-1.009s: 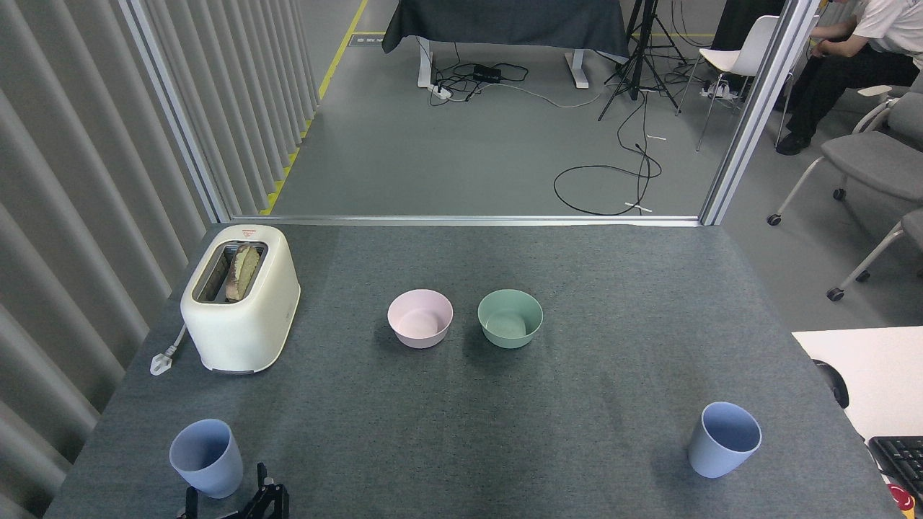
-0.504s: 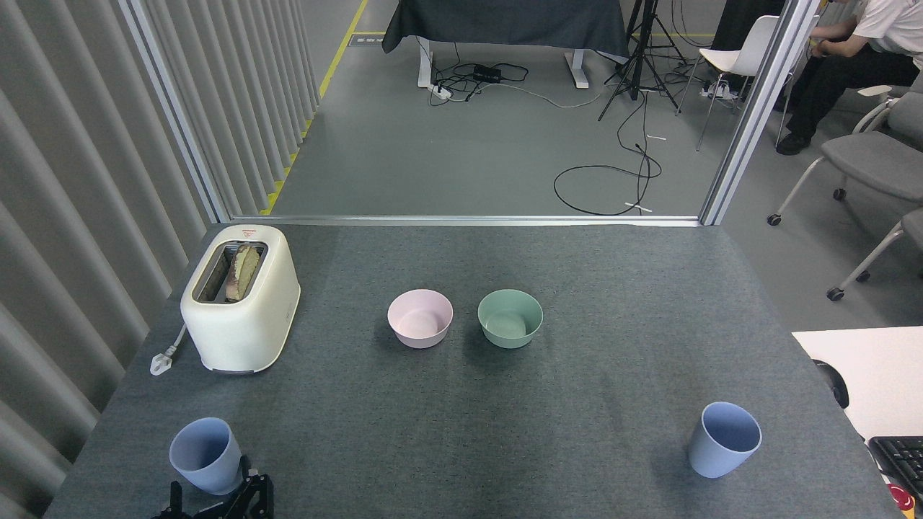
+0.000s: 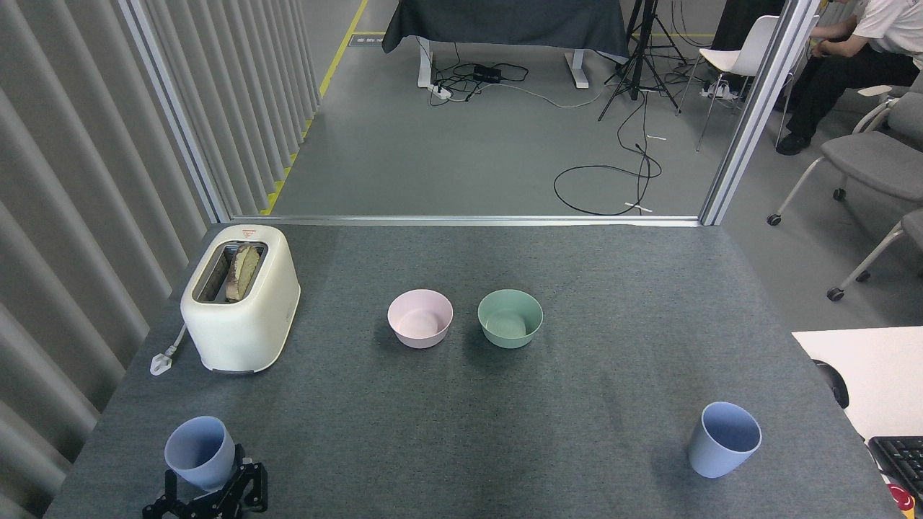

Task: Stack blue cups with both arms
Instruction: 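Reach the left gripper to the blue cup nearest it and grasp it, then carry the grasped blue cup toward the table center and set it down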

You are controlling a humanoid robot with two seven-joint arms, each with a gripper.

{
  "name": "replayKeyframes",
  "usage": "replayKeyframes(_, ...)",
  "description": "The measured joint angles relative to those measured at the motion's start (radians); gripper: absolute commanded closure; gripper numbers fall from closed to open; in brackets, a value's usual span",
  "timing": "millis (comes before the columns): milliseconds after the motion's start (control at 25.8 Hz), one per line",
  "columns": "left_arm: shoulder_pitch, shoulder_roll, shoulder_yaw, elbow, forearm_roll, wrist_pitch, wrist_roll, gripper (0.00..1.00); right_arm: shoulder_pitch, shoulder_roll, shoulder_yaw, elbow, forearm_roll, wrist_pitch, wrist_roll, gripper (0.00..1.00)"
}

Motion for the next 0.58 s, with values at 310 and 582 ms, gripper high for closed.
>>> replayKeyframes(310,-0.007,0.016,0.000,0.012,0.043,-0.023,0.000,0.30,0.000,0.000,0.000,0.000,0.000,0.001,0.000,0.00)
replayKeyframes(582,0.008,0.022,-0.011,-0.061,0.049,-0.049,0.000,0.33,0.000,0.000,0.005,0.000,0.001,0.002,0.000,0.00)
